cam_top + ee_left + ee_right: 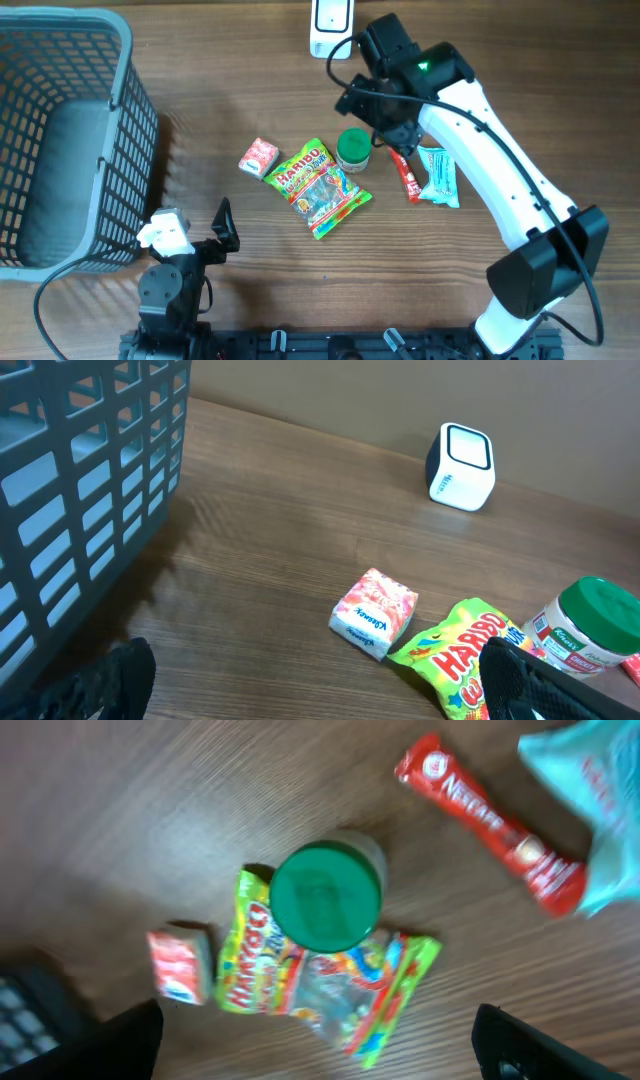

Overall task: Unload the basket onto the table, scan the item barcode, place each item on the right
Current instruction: 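Grasp the green-lidded jar with the right gripper and lift it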

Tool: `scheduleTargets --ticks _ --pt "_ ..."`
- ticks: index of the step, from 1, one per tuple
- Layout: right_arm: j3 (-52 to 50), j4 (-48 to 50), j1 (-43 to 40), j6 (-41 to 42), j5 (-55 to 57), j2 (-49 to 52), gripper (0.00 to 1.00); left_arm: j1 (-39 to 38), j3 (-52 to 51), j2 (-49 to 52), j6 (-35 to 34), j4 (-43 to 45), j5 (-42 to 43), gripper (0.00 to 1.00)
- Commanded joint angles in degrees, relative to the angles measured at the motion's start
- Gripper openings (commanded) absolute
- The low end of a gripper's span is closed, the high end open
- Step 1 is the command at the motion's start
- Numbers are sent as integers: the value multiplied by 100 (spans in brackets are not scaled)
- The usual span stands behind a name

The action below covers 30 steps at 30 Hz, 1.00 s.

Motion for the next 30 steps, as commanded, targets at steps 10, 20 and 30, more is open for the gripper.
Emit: scheduleTargets --ticks 10,20,30 --pt "101 448 -13 1919 -927 1742 99 -37 -50 -15 -72 22 -74 100" --pt "15 376 -42 256 -367 2004 63 -37 -50 -15 -72 24 -74 100" --pt "774 -988 -28 -5427 925 1843 88 -37 -50 -15 -72 22 -74 100"
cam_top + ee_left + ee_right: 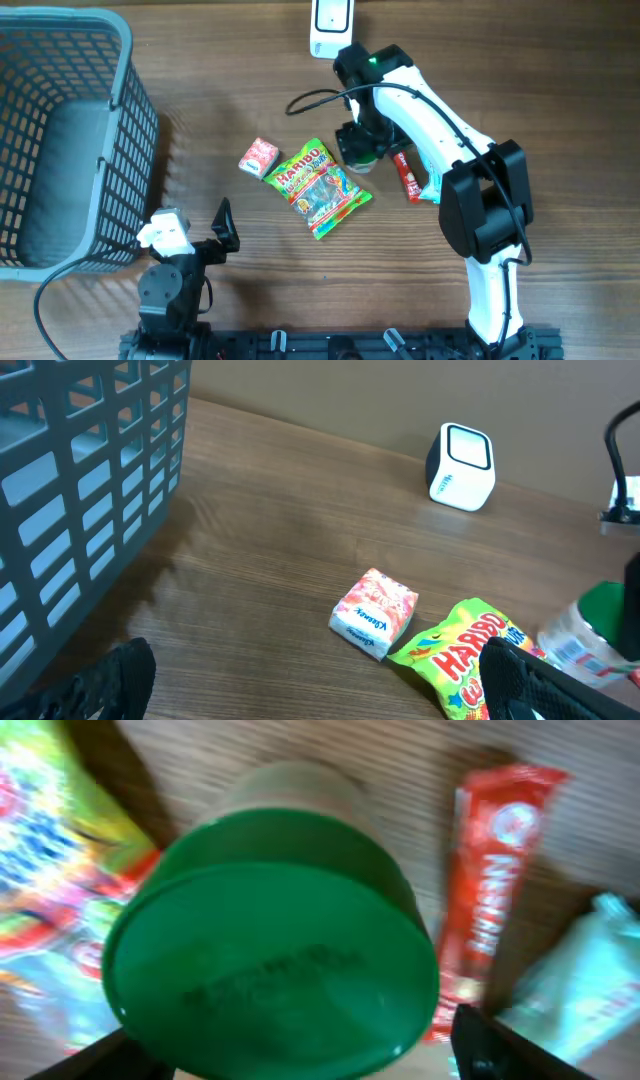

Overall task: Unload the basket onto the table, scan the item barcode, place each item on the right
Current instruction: 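Grasp the green-lidded jar with the right gripper and lift it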

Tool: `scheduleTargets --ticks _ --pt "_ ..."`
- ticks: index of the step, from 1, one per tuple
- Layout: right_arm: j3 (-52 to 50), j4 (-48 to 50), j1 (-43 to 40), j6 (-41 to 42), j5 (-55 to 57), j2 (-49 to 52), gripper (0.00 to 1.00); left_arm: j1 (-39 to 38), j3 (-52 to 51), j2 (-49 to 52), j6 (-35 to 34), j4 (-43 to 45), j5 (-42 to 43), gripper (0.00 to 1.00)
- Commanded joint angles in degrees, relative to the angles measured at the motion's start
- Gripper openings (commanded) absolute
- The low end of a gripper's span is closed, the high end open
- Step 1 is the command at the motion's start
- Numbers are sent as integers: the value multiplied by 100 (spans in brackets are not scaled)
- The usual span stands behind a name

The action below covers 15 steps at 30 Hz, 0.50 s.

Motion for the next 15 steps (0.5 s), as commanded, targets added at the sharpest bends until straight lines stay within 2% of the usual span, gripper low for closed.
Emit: scheduleTargets --ticks 1,4,5,6,7,9,11,15 --pt "713 -352 2 28 389 -103 88 -37 -50 -15 -72 22 -72 100" --pt "1541 -575 9 234 -31 -146 89 -37 -50 -15 -72 22 -72 100" --pt "1768 -601 7 289 -214 -149 96 -37 -50 -15 -72 24 -72 100" --pt "1945 -621 7 1014 -232 -149 100 -37 -50 -15 -72 22 -74 100" --pt "1952 -702 4 1987 -229 -146 99 -37 -50 -15 -72 22 -72 100" --pt "1915 -1141 -15 4398 -175 -61 100 -37 -50 -15 -72 22 -72 100" --pt "1812 -1106 26 5584 -238 -55 100 -37 -50 -15 -72 22 -72 100" --pt "1405 -1054 76 6452 -223 -52 100 -37 -50 -15 -72 22 -72 100"
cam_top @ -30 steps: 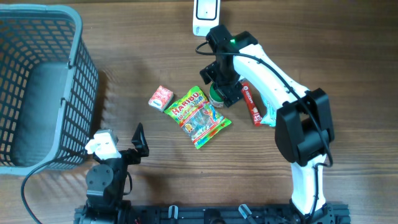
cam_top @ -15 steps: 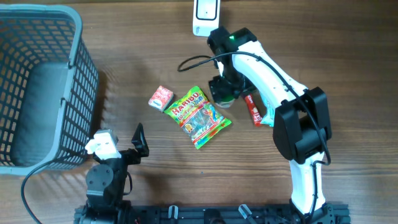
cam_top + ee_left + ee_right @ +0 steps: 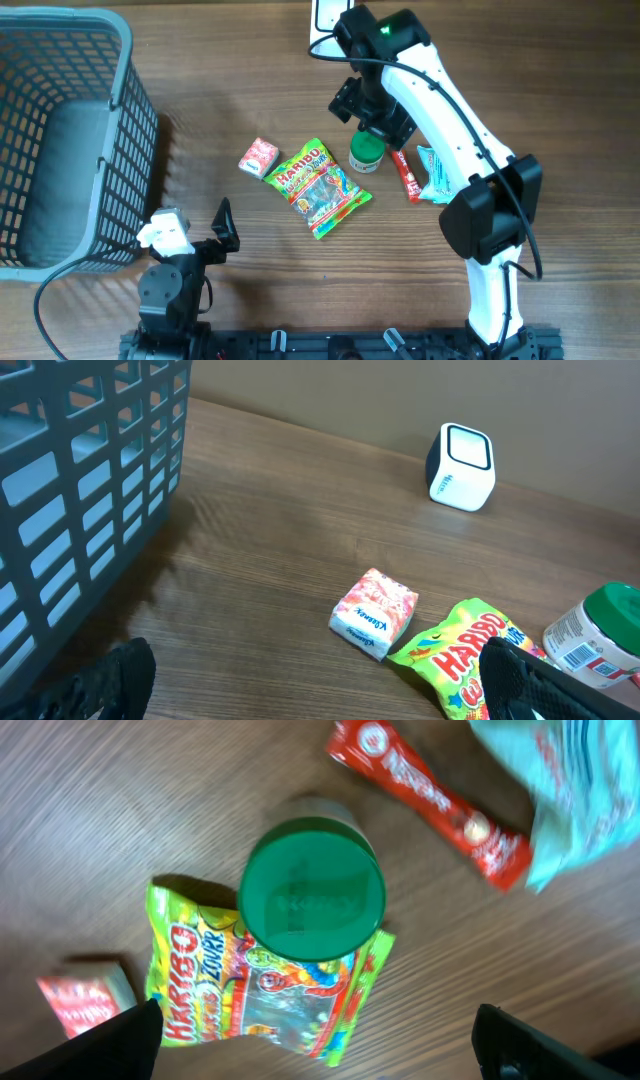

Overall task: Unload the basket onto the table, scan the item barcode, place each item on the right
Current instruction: 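Grasp the green-lidded jar with the right gripper and lift it, then raise the held jar up toward the white scanner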

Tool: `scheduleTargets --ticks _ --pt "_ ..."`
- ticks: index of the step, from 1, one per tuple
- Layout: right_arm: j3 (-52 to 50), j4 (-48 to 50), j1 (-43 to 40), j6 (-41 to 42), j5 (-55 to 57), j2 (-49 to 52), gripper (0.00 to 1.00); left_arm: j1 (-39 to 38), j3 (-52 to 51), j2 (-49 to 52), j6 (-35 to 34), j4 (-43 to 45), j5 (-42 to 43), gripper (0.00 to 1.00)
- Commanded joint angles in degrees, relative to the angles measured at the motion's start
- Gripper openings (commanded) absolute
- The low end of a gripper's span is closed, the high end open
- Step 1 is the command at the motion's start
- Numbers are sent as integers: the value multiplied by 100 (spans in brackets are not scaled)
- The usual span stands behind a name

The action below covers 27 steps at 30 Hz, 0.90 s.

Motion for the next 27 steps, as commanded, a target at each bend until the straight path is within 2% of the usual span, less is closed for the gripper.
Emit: scheduleTargets --ticks 1,5,9,15,19,21,27 --pt "-450 142 44 1270 -72 -20 100 -37 -50 -15 -72 22 -72 100" --pt "-1093 1005 44 1325 -372 -20 100 -37 -50 -15 -72 22 -72 100" --pt "-1198 1147 44 1327 -367 -4 100 -37 -50 -15 -72 22 -72 100" --pt "-2404 2282 -114 1346 -710 -2 100 -37 -50 -15 -72 22 -72 100" --pt "-2476 2374 -166 1257 -509 96 99 -37 -50 -15 -72 22 -72 100" --pt "-2476 2415 -166 1147 -514 173 93 -37 -50 -15 -72 22 -72 100" --pt "-2758 2726 -155 1027 -503 247 92 -37 -50 -15 -72 22 -72 100"
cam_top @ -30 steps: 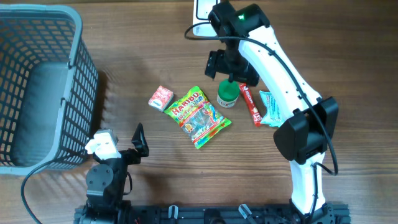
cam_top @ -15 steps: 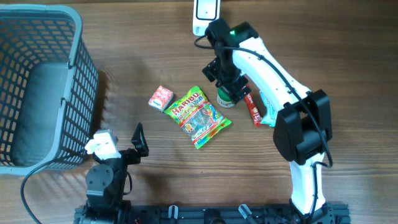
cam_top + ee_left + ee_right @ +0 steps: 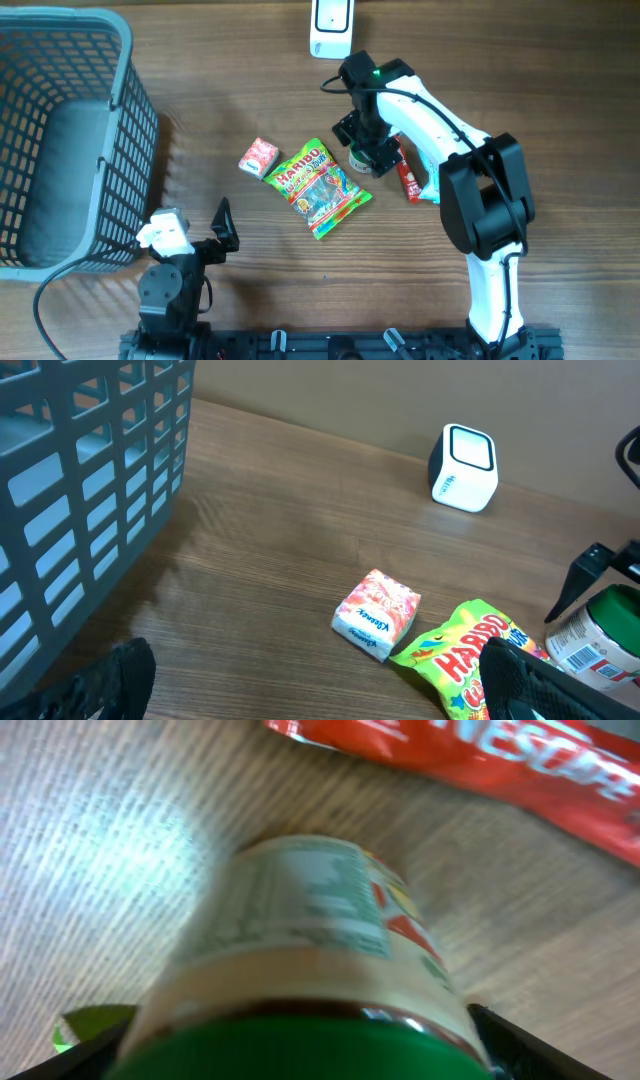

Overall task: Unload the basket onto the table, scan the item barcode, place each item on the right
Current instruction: 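Raise the held jar up toward the white scanner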

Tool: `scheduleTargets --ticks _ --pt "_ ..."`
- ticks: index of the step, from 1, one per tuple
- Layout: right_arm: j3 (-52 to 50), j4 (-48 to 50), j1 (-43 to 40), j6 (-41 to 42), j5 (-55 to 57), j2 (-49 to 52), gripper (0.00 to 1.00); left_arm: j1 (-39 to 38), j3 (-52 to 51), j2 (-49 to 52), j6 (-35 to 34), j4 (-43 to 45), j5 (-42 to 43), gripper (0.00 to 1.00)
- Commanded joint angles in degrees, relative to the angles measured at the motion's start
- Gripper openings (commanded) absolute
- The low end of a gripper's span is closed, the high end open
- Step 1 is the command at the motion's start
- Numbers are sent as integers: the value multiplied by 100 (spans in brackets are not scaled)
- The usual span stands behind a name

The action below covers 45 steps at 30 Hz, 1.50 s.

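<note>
A jar with a green lid [image 3: 310,920] stands on the wooden table between the Haribo bag [image 3: 318,188] and a red Nestle bar [image 3: 405,178]. My right gripper [image 3: 300,1045] is low over it, open, one finger on each side of the lid. The left wrist view shows the jar [image 3: 600,635] with a barcode on its label and a dark finger beside it. The white scanner [image 3: 330,25] stands at the far edge. My left gripper [image 3: 325,690] rests open at the near left, holding nothing.
A grey basket [image 3: 60,140] fills the left side. A small Kleenex pack [image 3: 258,157] lies left of the Haribo bag. A teal packet [image 3: 437,172] lies right of the red bar. The right arm reaches in from the near right.
My right gripper was high above the jar, towards the scanner; now it is down at the jar with its fingers astride the lid. The left arm has not moved.
My right gripper was open well above the jar. Then it was close over the lid. Then it was high again, with the jar a little further right and its barcode turned to the left wrist view. Now it is down around the jar.
</note>
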Motion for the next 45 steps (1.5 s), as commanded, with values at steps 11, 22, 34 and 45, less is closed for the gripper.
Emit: scheduleTargets --ticks 11,22,34,45 --pt "-162 197 -92 -1829 -597 63 70 -37 -50 -15 -72 22 -35 100" --pt "2144 -2787 -339 -4931 -2577 -1099 72 -37 -50 -15 -72 24 -35 100" --pt "2107 -1497 -87 -4089 850 -2927 72 -37 -50 -15 -72 22 -35 100" --pt "1005 3609 39 -5604 2500 -1200 71 -37 -50 -15 -72 22 -35 100"
